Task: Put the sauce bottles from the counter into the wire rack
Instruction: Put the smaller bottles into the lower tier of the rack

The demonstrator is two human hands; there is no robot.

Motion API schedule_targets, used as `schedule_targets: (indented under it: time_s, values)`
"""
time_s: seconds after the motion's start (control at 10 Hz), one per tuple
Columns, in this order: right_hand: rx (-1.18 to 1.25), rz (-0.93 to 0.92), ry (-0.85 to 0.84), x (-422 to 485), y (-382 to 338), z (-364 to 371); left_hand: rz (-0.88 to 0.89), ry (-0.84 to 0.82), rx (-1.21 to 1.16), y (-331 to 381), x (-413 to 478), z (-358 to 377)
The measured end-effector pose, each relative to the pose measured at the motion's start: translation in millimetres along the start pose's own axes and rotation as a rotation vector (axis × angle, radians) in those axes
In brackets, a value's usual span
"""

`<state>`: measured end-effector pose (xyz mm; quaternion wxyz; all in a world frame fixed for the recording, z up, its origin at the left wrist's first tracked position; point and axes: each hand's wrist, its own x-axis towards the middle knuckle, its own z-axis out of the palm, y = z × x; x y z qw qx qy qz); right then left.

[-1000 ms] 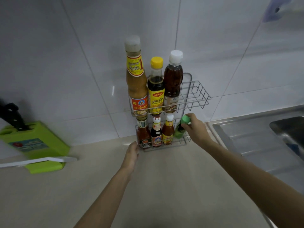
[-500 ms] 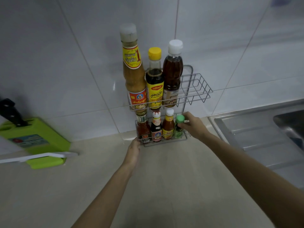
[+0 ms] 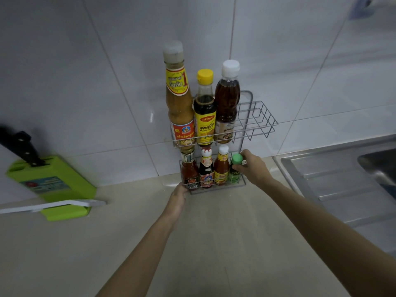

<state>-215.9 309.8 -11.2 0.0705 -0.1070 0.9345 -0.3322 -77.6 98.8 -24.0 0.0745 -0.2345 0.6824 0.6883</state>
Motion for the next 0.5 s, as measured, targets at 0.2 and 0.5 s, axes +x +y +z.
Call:
schedule_targets:
  time_s: [0.2,0.5]
  values:
    - [-0.067,-0.027,0.016,-5,2,-3,-0.061,-0.021,0.173,-1,2,-12]
    - [-0.209,-0.115,-0.017,-58,-24,-40,-0.007,0.11,0.348,29,-64,-46]
